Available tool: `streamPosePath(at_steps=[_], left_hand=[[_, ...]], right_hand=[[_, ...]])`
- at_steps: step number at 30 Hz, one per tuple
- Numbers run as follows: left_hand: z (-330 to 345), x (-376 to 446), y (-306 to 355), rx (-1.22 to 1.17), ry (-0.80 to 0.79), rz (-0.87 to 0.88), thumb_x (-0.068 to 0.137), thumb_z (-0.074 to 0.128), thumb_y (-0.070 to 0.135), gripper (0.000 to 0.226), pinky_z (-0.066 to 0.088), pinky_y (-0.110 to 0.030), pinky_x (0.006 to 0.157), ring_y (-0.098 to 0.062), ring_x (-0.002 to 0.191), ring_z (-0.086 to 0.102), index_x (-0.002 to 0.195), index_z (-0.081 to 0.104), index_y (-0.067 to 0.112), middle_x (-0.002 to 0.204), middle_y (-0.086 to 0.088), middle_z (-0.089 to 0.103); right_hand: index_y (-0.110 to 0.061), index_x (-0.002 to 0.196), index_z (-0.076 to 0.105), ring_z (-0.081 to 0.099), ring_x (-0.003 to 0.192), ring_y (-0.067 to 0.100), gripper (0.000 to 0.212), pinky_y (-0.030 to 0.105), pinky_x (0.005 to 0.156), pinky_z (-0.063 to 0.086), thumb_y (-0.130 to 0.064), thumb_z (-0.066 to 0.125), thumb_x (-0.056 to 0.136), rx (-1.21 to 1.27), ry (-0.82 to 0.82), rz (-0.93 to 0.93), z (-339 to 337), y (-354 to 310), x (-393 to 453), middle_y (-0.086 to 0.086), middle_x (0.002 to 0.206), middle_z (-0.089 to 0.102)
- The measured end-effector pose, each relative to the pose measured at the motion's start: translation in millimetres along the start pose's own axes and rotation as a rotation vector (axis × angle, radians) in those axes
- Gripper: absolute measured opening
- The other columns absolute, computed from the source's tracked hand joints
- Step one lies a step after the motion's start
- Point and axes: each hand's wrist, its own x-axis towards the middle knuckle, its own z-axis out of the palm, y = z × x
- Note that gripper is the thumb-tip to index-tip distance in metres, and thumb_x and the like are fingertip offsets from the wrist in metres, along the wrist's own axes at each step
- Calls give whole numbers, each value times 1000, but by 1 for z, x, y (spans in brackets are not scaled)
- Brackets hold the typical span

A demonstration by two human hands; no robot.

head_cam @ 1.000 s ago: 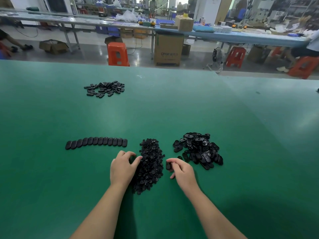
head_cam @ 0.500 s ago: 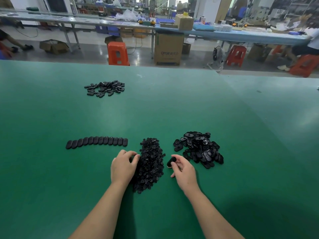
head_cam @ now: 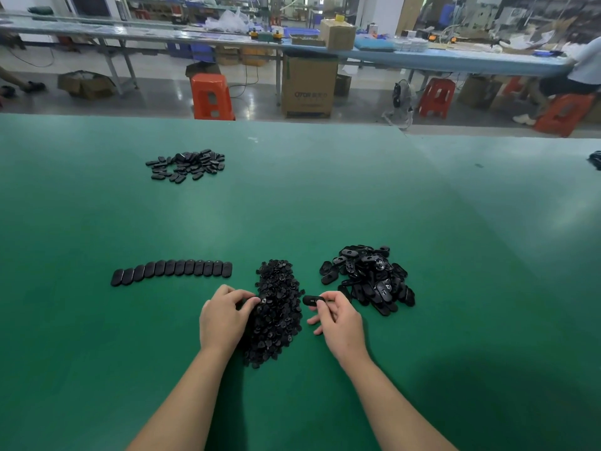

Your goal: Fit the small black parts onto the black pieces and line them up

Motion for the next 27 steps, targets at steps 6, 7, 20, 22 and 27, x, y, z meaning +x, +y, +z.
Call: streamPosePath(at_steps=[6,7,20,22,27], left_hand=[[0,1,1,-26,3,-13,91,70,41,12,51,-36,74,-11,80,59,86,76,32,85,19,59],[0,1,1,-28,2,-14,91,69,40,12,51,-36,74,-11,80,59,86,76,31,85,19,59],[-8,-4,-6,-69,-39,56,94,69,20,16,38,-13,67,-2,75,54,107,77,16,91,12,56],[-9,-5,-6,-72,-46,57,92,73,20,16,38,-15,68,-3,75,53,106,78,16,91,10,56],[-8,-7,-4,-69,-18,48,88,77,20,6,36,-10,68,-1,75,55,91,79,15,90,11,57]], right_hand=[[-23,99,61,74,73,11,10,27,59,60,-15,56,103,-20,-3,-4,0,-1,0,-14,90,76],[-23,99,61,73,73,11,10,26,59,60,-15,57,103,-21,-2,-3,0,-1,0,-13,90,76],[-24,98,61,73,73,10,10,27,60,60,-16,57,102,-26,1,-20,0,5,0,-14,90,76],[-23,99,61,73,73,10,10,26,61,60,-16,57,102,-28,-3,-20,0,6,-1,-13,89,76],[-24,99,61,73,73,10,10,27,63,60,-16,57,102,-32,-7,-24,0,6,-3,-9,89,76]])
